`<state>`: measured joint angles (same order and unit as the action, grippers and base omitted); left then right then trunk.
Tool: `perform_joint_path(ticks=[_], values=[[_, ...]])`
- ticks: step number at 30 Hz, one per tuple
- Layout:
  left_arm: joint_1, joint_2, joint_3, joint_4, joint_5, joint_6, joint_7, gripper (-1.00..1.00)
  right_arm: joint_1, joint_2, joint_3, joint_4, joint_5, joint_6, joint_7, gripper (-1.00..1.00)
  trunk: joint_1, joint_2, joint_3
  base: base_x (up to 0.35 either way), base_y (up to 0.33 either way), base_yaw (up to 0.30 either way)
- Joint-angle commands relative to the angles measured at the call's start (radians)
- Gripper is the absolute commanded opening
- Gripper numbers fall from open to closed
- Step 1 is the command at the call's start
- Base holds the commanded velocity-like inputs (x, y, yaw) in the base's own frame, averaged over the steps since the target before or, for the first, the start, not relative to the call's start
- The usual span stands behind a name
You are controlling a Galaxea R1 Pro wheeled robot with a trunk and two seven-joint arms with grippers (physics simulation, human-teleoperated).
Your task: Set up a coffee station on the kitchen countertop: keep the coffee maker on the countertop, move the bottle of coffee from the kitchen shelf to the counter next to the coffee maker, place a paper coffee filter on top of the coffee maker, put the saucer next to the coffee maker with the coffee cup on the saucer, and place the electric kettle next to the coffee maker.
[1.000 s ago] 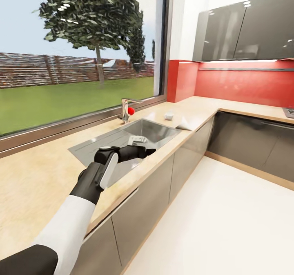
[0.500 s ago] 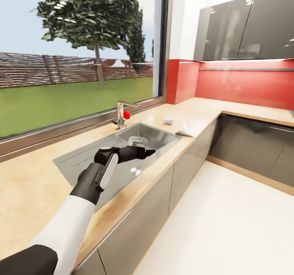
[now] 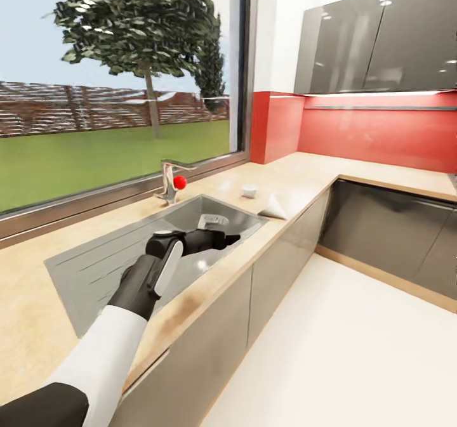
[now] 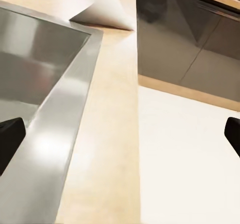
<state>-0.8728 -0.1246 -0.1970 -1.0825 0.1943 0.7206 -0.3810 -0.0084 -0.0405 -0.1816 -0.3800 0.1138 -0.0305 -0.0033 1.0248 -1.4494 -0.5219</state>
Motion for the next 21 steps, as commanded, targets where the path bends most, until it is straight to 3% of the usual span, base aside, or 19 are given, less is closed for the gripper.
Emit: perform_joint_path(ticks=[1, 13, 21], values=[[-0.001, 0.000, 0.001, -0.001, 0.005, 0.007, 0.001, 1.00, -0.001, 0.001, -0.006, 0.001, 0.010, -0.003, 0.000, 1.00, 0.000, -0.001, -0.001, 0.127, -0.315, 0.000], [0.001, 0.019, 0.002, 0.002, 0.007, 0.006, 0.001, 1.00, -0.001, 0.001, -0.006, 0.002, 0.010, -0.003, 0.000, 1.00, 0.000, -0.001, -0.001, 0.174, -0.300, 0.000], [0.001, 0.022, 0.002, 0.001, 0.007, 0.006, 0.001, 1.00, -0.001, 0.001, -0.006, 0.001, 0.010, -0.003, -0.001, 1.00, 0.000, -0.001, -0.001, 0.320, -0.078, 0.000]])
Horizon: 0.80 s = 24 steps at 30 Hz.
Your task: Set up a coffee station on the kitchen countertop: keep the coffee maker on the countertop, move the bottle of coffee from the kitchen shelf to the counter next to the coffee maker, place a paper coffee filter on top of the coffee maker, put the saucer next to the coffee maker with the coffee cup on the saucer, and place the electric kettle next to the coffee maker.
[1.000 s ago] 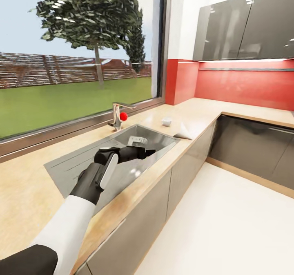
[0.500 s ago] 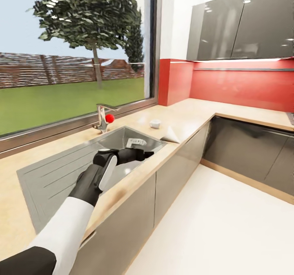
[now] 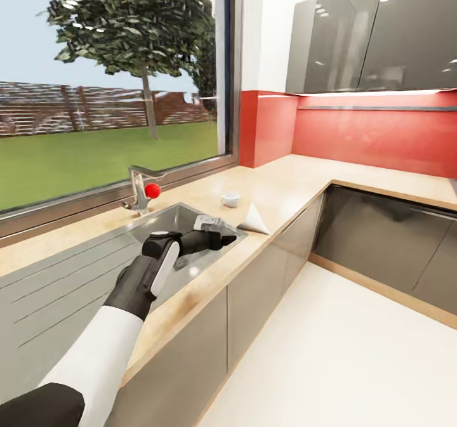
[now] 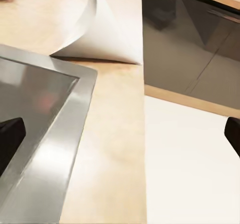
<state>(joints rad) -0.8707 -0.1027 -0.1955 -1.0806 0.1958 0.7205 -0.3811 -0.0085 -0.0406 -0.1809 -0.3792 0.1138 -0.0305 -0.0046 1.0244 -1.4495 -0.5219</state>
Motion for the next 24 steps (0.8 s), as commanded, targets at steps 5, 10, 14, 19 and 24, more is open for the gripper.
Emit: perform_joint_path(ticks=[5, 10, 14, 19, 24], values=[[0.002, 0.005, 0.003, -0.001, 0.005, 0.007, -0.001, 1.00, -0.001, 0.001, -0.006, 0.001, 0.010, -0.003, 0.000, 1.00, 0.001, 0.000, -0.001, 0.338, -0.003, 0.000], [0.031, 0.014, 0.006, -0.001, 0.005, 0.006, -0.003, 1.00, -0.001, 0.001, -0.006, 0.001, 0.010, -0.003, 0.000, 1.00, 0.001, 0.000, -0.001, 0.339, 0.028, 0.000], [0.038, 0.016, 0.003, -0.001, 0.005, 0.005, -0.002, 1.00, -0.001, 0.001, -0.006, 0.001, 0.010, -0.003, 0.000, 1.00, 0.001, 0.000, -0.001, 0.339, 0.061, 0.000], [0.039, 0.015, -0.002, -0.001, 0.005, 0.005, 0.000, 1.00, -0.001, 0.001, -0.006, 0.002, 0.010, -0.003, 0.000, 1.00, 0.001, 0.000, -0.001, 0.159, 0.009, 0.000], [0.039, 0.014, -0.004, -0.001, 0.005, 0.005, 0.001, 1.00, -0.001, 0.001, -0.006, 0.002, 0.010, -0.003, 0.000, 1.00, 0.001, 0.000, -0.001, 0.056, -0.021, 0.000]])
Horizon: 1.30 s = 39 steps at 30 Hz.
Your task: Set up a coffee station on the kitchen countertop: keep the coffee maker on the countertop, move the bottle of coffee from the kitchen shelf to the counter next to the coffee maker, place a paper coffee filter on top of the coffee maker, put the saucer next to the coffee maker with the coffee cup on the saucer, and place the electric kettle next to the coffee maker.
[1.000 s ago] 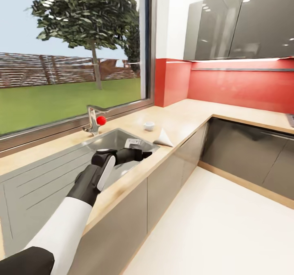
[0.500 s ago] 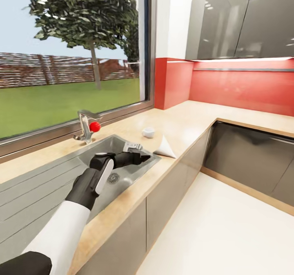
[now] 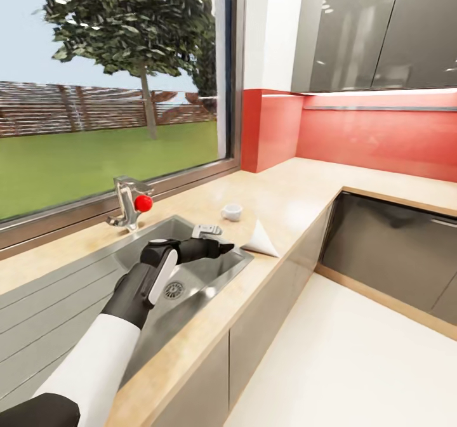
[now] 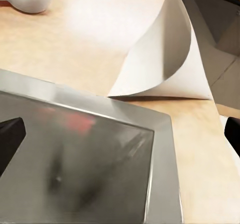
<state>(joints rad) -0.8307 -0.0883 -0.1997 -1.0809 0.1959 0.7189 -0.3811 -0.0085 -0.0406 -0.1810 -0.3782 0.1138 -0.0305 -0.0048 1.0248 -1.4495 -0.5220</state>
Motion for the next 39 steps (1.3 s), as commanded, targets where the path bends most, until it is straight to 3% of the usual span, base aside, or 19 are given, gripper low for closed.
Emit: perform_joint_path(ticks=[1, 12, 33, 34, 36, 39], values=[[-0.001, 0.000, 0.000, -0.001, 0.005, 0.007, 0.001, 1.00, -0.001, 0.001, -0.006, 0.001, 0.010, -0.003, 0.000, 1.00, 0.000, 0.000, -0.001, 0.171, -0.110, 0.000], [-0.001, -0.003, 0.001, -0.001, 0.007, 0.007, -0.001, 1.00, -0.001, 0.001, -0.006, 0.001, 0.010, -0.003, 0.000, 1.00, 0.000, 0.000, -0.001, 0.209, -0.151, 0.000], [0.020, -0.006, -0.035, 0.001, 0.007, 0.009, -0.008, 1.00, -0.001, 0.001, -0.006, 0.001, 0.010, -0.003, 0.000, 1.00, 0.000, 0.000, -0.001, 0.012, -0.008, 0.000], [0.021, -0.005, -0.040, 0.001, 0.008, 0.010, -0.009, 1.00, -0.001, 0.001, -0.006, 0.001, 0.010, -0.003, 0.000, 1.00, 0.000, 0.000, -0.001, 0.000, 0.000, 0.000], [0.022, -0.002, -0.088, 0.001, 0.010, 0.011, -0.010, 1.00, -0.001, 0.001, -0.006, 0.001, 0.010, -0.003, 0.000, 1.00, 0.000, 0.000, -0.001, 0.000, 0.000, 0.000], [0.022, -0.001, -0.106, 0.001, 0.013, 0.011, -0.010, 1.00, -0.001, 0.001, -0.006, 0.001, 0.010, -0.003, 0.000, 1.00, 0.000, 0.000, -0.001, 0.000, 0.000, 0.000]])
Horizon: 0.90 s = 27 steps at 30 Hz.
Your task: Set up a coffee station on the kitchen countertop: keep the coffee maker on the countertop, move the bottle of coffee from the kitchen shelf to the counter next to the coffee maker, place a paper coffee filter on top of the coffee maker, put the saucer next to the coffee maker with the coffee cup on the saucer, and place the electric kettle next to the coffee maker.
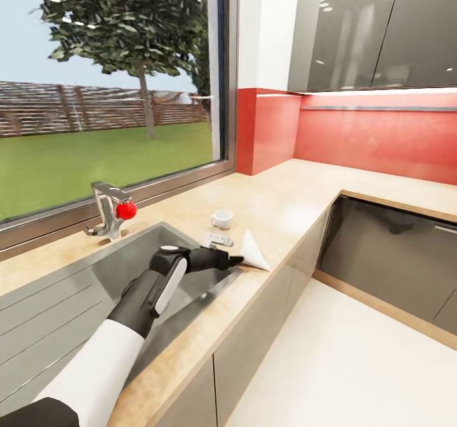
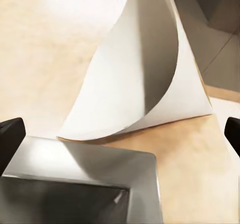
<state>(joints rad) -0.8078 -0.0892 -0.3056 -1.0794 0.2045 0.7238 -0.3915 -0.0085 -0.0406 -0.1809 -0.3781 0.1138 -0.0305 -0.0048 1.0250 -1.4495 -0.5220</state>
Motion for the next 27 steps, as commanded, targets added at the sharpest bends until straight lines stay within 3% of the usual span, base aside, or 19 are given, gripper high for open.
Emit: perform_joint_path(ticks=[1, 11, 21, 27], values=[[0.000, 0.000, -0.002, -0.001, 0.005, 0.006, 0.000, 1.00, -0.001, 0.001, -0.006, 0.001, 0.010, -0.003, 0.000, 1.00, 0.000, -0.001, -0.001, 0.000, 0.000, 0.000], [0.005, -0.001, -0.006, -0.001, 0.001, 0.005, 0.000, 1.00, -0.001, 0.001, -0.006, 0.001, 0.010, -0.003, 0.000, 1.00, 0.000, -0.001, -0.001, 0.002, -0.001, 0.000], [0.006, -0.003, -0.006, -0.001, 0.005, 0.006, -0.001, 1.00, -0.001, 0.001, -0.006, 0.001, 0.010, -0.003, 0.000, 1.00, 0.000, -0.001, -0.001, 0.138, -0.079, 0.000], [0.004, 0.002, -0.007, -0.001, 0.004, 0.006, -0.063, 1.00, -0.001, 0.001, -0.006, 0.001, 0.010, -0.003, 0.000, 1.00, 0.000, -0.001, -0.001, 0.020, -0.010, 0.000]])
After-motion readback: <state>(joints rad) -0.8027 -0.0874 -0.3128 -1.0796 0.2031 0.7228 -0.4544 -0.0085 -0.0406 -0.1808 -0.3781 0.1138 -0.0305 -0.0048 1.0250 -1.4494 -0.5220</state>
